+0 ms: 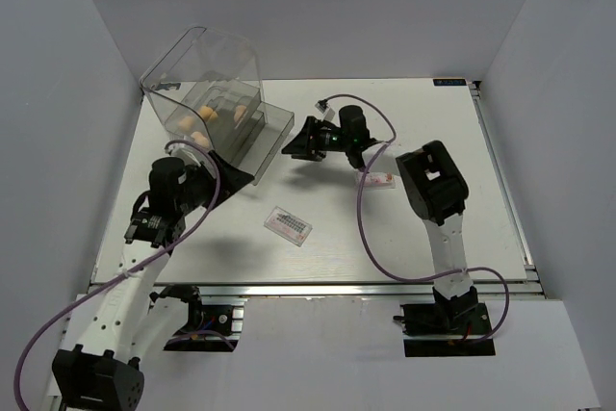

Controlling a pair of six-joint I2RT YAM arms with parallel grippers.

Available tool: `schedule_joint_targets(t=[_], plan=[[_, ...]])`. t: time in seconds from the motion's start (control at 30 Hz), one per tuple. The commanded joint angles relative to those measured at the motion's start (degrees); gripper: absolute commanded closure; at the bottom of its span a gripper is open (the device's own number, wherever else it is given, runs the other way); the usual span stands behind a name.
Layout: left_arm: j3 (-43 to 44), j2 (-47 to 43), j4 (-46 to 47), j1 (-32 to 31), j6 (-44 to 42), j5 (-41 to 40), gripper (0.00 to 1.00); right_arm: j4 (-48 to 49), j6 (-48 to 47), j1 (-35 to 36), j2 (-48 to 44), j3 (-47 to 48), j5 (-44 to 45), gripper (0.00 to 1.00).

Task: Organize the makeup

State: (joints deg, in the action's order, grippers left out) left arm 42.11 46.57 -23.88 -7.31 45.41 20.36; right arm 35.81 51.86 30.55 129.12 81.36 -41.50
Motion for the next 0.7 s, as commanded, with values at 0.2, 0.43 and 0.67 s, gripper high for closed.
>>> schedule_joint_targets(t=[0.2,0.43,0.67], plan=[[0.8,5.4,-6.0,-20.6,9.1,-17.9,0.09,-46.5,-49.7,-4.4,-23.2,-3.6,9.0,0.11],[7.2,19.2,-11.5,-30.2,25.1,-28.8,0.07,-54.3,-62.2,-11.9,-38.9,-12.3,22.8,0.11],[17.0,34.1,-19.9,-39.4,37.2,-35.5,0.04,-56.5,-64.6,-19.4,-45.5,-12.6,18.4,0.11]])
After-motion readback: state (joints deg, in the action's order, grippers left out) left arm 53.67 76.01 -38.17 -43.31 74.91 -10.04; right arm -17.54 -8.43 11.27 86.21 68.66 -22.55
